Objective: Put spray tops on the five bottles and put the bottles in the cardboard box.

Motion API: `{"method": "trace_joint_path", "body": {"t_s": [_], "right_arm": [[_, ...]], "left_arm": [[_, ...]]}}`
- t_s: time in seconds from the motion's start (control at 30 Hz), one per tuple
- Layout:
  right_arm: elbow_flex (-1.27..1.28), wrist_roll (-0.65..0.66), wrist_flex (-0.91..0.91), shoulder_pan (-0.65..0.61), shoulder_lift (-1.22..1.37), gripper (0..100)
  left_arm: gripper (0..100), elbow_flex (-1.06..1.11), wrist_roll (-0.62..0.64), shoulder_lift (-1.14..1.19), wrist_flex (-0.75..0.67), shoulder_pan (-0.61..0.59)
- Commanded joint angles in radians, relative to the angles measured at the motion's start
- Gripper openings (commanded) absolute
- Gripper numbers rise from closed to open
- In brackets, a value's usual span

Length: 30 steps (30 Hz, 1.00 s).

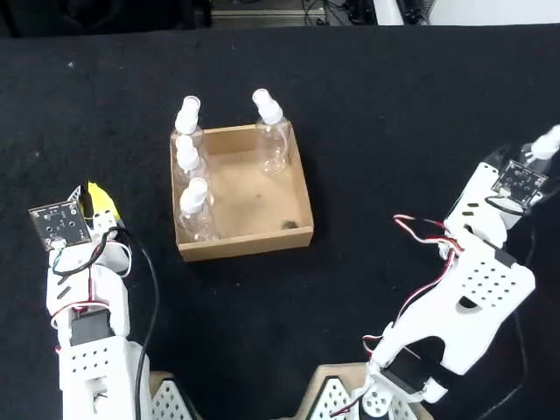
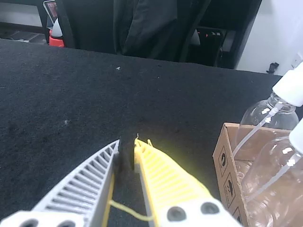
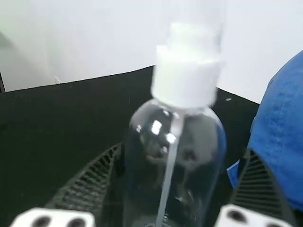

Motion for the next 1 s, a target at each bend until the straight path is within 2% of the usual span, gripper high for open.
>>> {"method": "trace_joint_path", "body": {"t_s": [0.0, 0.37, 0.5, 0.77, 0.97], "right_arm": [[0.050, 0.003, -0.009, -0.015, -0.153, 32.5], [0.128, 0.003, -0.009, -0.012, -0.269, 32.5], [0.128, 0.051, -0.005, -0.017, -0.268, 32.5], [0.058, 0.049, 0.161, -0.012, -0.268, 32.5], [0.053, 0.049, 0.163, -0.012, -0.269, 32.5]], "left_arm": [[4, 0.022, 0.008, -0.009, -0.015, -0.002], [4, 0.022, 0.008, -0.008, -0.014, -0.002], [4, 0.022, 0.008, -0.006, -0.014, -0.004], [4, 0.022, 0.008, -0.005, -0.014, -0.004], [4, 0.022, 0.008, -0.005, -0.014, -0.004]]}}
